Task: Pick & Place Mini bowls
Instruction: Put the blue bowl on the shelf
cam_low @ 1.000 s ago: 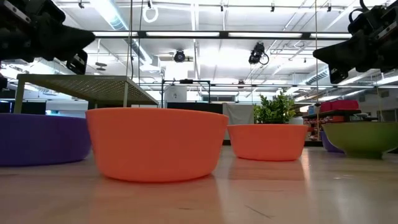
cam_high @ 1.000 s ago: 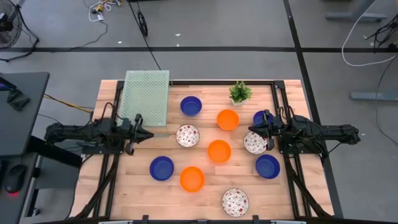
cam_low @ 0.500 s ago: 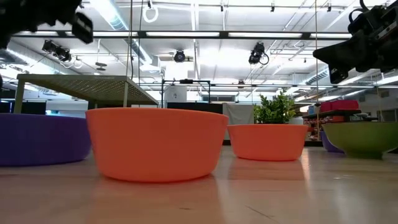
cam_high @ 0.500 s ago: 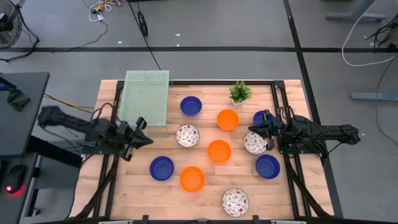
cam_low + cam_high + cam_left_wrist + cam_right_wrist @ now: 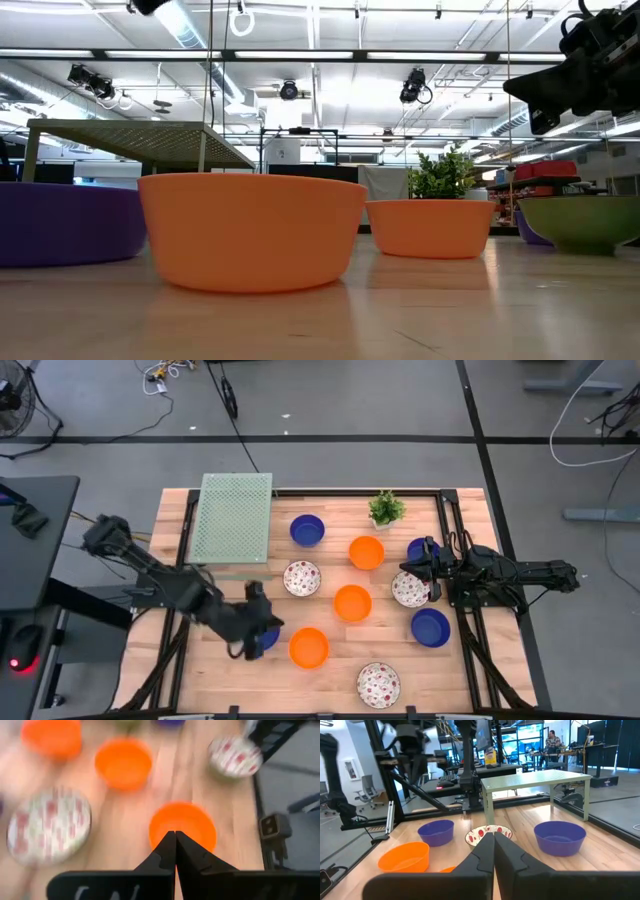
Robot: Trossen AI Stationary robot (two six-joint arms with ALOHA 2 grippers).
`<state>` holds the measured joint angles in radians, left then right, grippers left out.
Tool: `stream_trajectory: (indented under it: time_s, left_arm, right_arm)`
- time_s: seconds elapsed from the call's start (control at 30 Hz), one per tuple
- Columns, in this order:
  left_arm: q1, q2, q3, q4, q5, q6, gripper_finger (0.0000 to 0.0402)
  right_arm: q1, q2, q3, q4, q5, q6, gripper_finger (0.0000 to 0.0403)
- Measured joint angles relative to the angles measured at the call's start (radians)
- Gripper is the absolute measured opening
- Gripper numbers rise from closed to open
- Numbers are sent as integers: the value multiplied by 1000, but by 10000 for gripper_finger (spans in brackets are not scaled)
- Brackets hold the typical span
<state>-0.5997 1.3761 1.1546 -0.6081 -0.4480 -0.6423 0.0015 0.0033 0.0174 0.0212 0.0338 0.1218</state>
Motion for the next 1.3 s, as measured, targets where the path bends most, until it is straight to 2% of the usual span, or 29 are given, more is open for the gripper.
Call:
stream_trajectory:
  time_s: [0.13,0.3,0.4,0.53,0.67,0.8,1.03,1.17,1.3]
  left_arm:
    - [-20,173,214,-298,90,-313,7]
    - [-35,317,308,-395,201,-558,35]
    - [-43,376,312,-392,297,-586,71]
    - [-56,441,312,-393,416,-503,134]
    - [-79,484,312,-397,404,-468,189]
    - [-98,523,312,-450,374,-454,210]
    - [-121,556,312,-496,285,-451,199]
    - [-131,556,312,-535,187,-445,186]
    - [-133,555,287,-525,177,-427,175]
  right_arm:
    - [0,0,0,0,0,0,11]
    - [0,0,0,0,0,0,11]
    - [0,0,0,0,0,0,11]
    - [0,0,0,0,0,0,11]
    - [0,0,0,0,0,0,11]
    - [0,0,0,0,0,0,11]
    - [0,0,0,0,0,0,11]
    - [0,0,0,0,0,0,11]
    - [0,0,0,0,0,0,11]
